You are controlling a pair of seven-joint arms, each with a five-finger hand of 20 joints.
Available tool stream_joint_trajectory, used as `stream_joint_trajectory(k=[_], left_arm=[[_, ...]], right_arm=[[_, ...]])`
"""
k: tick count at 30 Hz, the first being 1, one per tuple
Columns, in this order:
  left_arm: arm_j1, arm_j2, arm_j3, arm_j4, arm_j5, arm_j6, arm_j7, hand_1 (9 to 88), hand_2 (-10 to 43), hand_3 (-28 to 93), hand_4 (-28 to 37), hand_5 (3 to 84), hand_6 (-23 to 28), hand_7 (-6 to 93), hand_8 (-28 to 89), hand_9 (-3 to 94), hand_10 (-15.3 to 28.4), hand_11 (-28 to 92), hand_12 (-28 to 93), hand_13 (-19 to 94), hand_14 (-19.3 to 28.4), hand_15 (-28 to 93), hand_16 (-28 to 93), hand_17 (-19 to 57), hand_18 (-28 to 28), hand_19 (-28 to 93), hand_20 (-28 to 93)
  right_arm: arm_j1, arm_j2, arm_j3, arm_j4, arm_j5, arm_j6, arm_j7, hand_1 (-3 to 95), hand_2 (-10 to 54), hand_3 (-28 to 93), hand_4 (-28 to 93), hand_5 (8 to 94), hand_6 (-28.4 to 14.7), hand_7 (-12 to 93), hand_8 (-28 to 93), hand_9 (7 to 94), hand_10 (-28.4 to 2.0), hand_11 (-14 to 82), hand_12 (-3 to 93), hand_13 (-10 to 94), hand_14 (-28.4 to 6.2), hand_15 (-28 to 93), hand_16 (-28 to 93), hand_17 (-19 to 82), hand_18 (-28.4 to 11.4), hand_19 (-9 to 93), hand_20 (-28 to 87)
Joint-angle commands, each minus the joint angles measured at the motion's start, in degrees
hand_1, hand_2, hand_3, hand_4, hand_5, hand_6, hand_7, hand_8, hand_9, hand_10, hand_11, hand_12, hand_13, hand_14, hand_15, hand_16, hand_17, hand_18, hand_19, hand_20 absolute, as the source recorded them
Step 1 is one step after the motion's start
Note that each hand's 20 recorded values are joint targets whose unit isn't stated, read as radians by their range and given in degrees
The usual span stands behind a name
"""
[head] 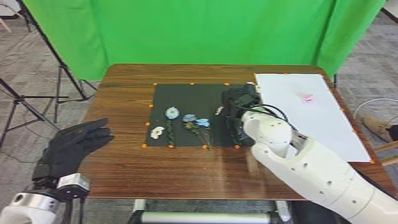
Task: Arrange flowers
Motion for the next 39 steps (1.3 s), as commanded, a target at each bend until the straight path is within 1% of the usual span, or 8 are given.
stream_joint_trajectory(k=[1, 13, 16, 19, 23, 27, 33, 39], left_arm=[[1.72, -0.31, 0.4, -0.29, -0.11, 0.44, 1.25, 27.8, 5.9, 81, -11.1, 49.6, 15.2, 14.0, -8, 42.7, 23.1, 39, 12, 32, 28.4, 63, -13, -8.2, 22.0, 57, 21], [5.18, -0.23, 0.36, -1.2, -1.07, 2.25, 3.54, 27.8, 5.8, 81, -11.2, 49.6, 15.1, 14.3, -8, 42.7, 23.0, 39, 12, 32, 28.4, 63, -13, -8.1, 22.0, 57, 21], [4.85, 0.21, 0.75, -1.3, -1.25, 2.52, 4.12, 27.8, 5.8, 81, -11.2, 49.6, 15.1, 14.3, -8, 42.7, 23.0, 39, 12, 32, 28.4, 63, -13, -8.1, 22.0, 57, 21], [3.33, 0.56, 1.49, -0.8, -1.39, 2.28, 3.5, 27.8, 5.8, 82, -11.2, 49.5, 15.1, 14.4, -8, 42.7, 23.0, 39, 12, 32, 28.4, 63, -13, -8.2, 22.0, 57, 21], [4.33, -0.07, 1.07, -1.06, -1.42, 2.52, 3.73, 27.8, 5.9, 81, -11.4, 49.5, 15.1, 14.4, -8, 42.8, 23.0, 39, 12, 32, 28.4, 63, -13, -8.2, 22.0, 57, 21], [3.65, 0.32, 1.43, -0.73, -1.9, 2.29, 3.89, 27.8, 5.9, 81, -11.4, 49.4, 15.1, 14.4, -8, 42.7, 23.0, 39, 11, 32, 28.4, 63, -13, -8.2, 22.0, 57, 21], [1.88, 0.27, 1.98, -0.4, -1.26, 1.35, 3.14, 27.8, 5.8, 81, -11.5, 49.4, 15.1, 14.3, -8, 42.7, 23.1, 39, 12, 32, 28.4, 63, -13, -8.2, 22.1, 57, 21], [1.46, 0.57, 2.61, -0.2, -1.63, 1.56, 3.89, 27.8, 5.8, 81, -11.5, 49.4, 15.1, 14.3, -8, 42.5, 22.9, 39, 12, 32, 28.4, 63, -13, -8.2, 22.1, 57, 21]], right_arm=[[2.71, 0.8, -0.53, -1.15, -1.22, 0.08, -0.47, 25.9, -9.5, 84, -28, 57.9, -3.6, 23, -14, 53.9, -16.8, 44.6, 20.3, 44, -16.1, 78, 20, 5, -27.0, 65, 32], [2.7, 6.87, 5.01, -5.13, 2.03, -0.41, -1.49, 24.2, -8.4, 84, -28, 54.8, -5.9, 20, -13, 50.6, -19.1, 39.9, 19.4, 40, -18.4, 78, 17, 3, -28.0, 64, 32], [0.49, 10.54, 8.56, -3.68, 2.55, -1.45, -3.5, 24.4, -6.8, 85, -28, 54.6, -5.7, 20, -12, 51.1, -18.8, 38.3, 19.0, 40, -18.3, 78, 17, 3, -27.4, 64, 32], [-2.8, 14.25, 14.3, -2.57, 2.62, -4.29, -6.11, 24.0, -5.6, 86, -28, 54.1, -5.3, 20, -13, 51.2, -18.3, 35.2, 18.2, 40, -17.6, 77, 16, 4, -26.5, 64, 32], [-6.06, 14.35, 21.67, 0.86, 3.45, -9.64, -4.52, 21.9, -3.1, 88, -28, 47.0, -4.7, 20, -13, 44.7, -17.8, 26.0, 17.1, 32, -18.2, 72, 14, 3, -24.1, 62, 31], [-7.42, 14.51, 25.18, 3.51, 4.95, -10.98, -0.28, 20.8, -2.4, 87, -28, 44.8, -5.2, 20, -13, 42.6, -17.9, 22.9, 17.6, 30, -18.8, 71, 13, 3, -24.3, 62, 32], [-7.97, 13.8, 27.26, 6.12, 5.19, -11.41, 2.04, 20.6, -2.2, 87, -28, 43.4, -5.5, 19, -13, 41.2, -17.5, 21.2, 18.0, 29, -19.1, 71, 13, 3, -24.4, 62, 32], [-5.92, 12.33, 25.87, 8.12, 3.95, -11.64, 1.56, 20.5, -2.2, 87, -28, 42.5, -5.7, 18, -12, 40.6, -17.4, 20.4, 18.2, 30, -19.0, 71, 12, 3, -24.5, 62, 33]])
